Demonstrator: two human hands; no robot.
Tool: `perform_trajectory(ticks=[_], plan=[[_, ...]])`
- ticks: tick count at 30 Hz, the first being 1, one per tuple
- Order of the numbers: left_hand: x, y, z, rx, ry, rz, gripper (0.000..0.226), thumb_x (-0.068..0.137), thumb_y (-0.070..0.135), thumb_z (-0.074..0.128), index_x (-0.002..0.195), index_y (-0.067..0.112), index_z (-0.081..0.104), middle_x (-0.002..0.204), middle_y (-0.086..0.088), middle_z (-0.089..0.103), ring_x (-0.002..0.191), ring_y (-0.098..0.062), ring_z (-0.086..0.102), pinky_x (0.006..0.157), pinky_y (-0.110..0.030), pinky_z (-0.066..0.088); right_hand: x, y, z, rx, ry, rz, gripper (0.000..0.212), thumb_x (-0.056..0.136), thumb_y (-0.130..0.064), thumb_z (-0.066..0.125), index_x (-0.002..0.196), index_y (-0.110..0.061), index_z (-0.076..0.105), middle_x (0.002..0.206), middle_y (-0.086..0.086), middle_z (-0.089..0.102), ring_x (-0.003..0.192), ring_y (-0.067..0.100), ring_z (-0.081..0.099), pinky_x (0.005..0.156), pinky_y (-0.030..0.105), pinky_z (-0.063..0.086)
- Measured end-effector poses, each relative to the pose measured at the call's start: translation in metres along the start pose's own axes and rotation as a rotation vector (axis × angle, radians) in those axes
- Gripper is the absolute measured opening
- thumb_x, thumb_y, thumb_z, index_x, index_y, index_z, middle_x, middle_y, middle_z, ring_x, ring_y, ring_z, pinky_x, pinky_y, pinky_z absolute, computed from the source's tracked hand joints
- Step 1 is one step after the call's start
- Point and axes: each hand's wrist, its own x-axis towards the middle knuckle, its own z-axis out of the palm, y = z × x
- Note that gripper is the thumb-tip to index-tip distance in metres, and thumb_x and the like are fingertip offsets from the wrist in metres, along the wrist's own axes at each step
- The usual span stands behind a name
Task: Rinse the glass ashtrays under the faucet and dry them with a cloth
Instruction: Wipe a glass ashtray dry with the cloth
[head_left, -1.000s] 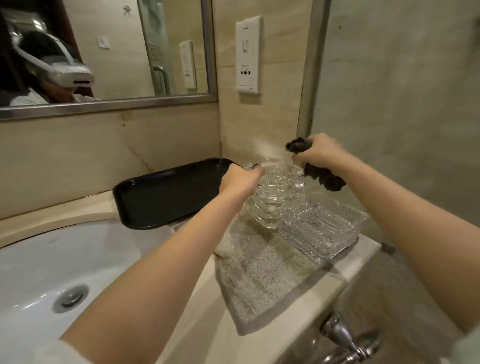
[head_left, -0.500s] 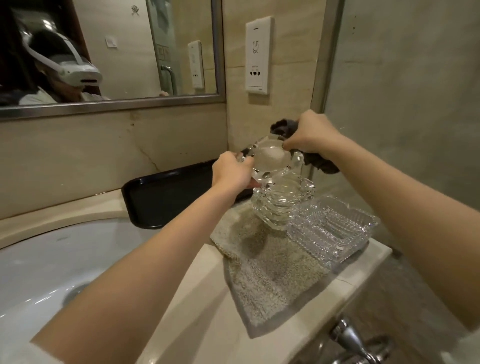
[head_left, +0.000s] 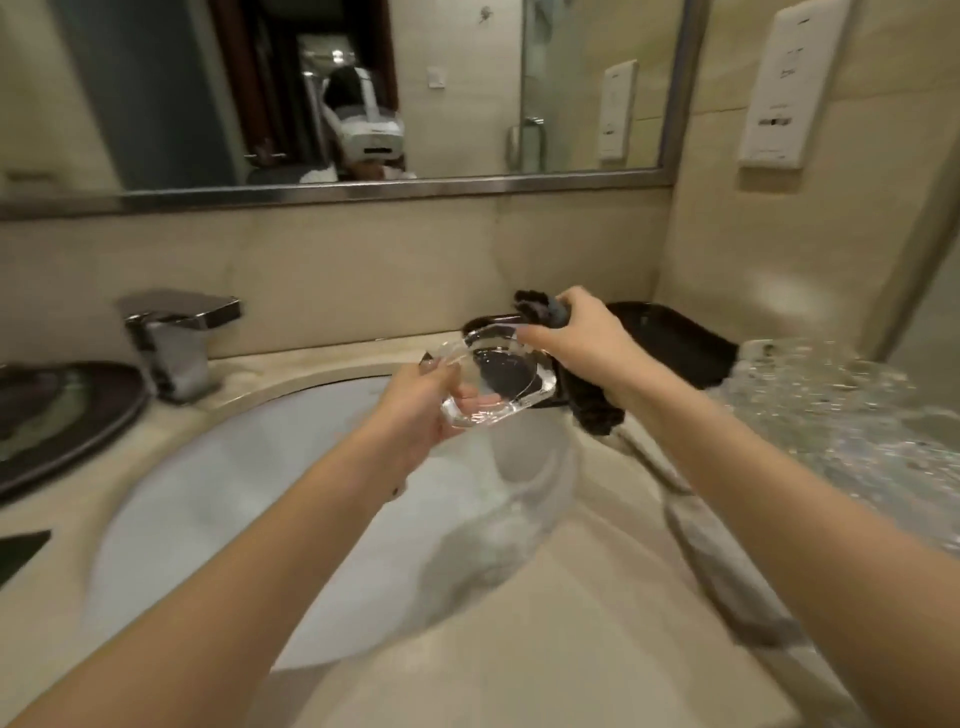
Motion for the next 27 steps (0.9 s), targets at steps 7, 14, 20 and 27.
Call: perform_trajectory(ticks=[7,14,20,27], plan=[[-0.002,-0.035,-0.042,0.139,0.179,0.062,0.026,0.102,0.024,0.038,0.122,0.009,0.041,0.103,-0.007,0.065,0.06,-0.02,0.068,0.047,-0.022,0.045,-0.031,0.011,0.08,-0.128,0.065,-0.317,0.031,0.083,-0.036,0.054,0.095,-0.014,0.034,0.098,0.007,0.043,0.086,0.023,0.047,0.073,0.038,0.045],[0.007,-0.055,-0.034,0.048,0.249,0.017,0.024,0.1,0.026,0.041,0.117,0.012,0.05,0.091,-0.008,0.061,0.076,-0.018,0.059,0.058,-0.028,0.048,-0.035,0.039,0.107,-0.527,-0.135,-0.8,0.014,0.077,-0.008,0.068,0.09,-0.007,0.063,0.1,0.011,0.055,0.091,0.026,0.047,0.074,0.033,0.046],[0.01,-0.054,-0.039,-0.069,0.227,0.016,0.018,0.101,0.028,0.04,0.108,0.017,0.053,0.091,-0.007,0.063,0.079,-0.023,0.061,0.075,-0.043,0.051,-0.03,0.034,0.116,-0.637,-0.074,-0.881,0.009,0.071,-0.014,0.07,0.079,-0.012,0.072,0.087,0.006,0.064,0.079,0.027,0.056,0.06,0.032,0.048],[0.012,-0.047,-0.041,-0.065,0.328,0.194,0.014,0.1,0.029,0.041,0.106,0.018,0.048,0.091,-0.004,0.064,0.065,-0.02,0.067,0.06,-0.029,0.054,-0.037,0.023,0.111,-0.948,0.081,-0.602,0.018,0.063,-0.021,0.075,0.076,-0.01,0.069,0.082,0.01,0.059,0.074,0.028,0.054,0.053,0.03,0.034]])
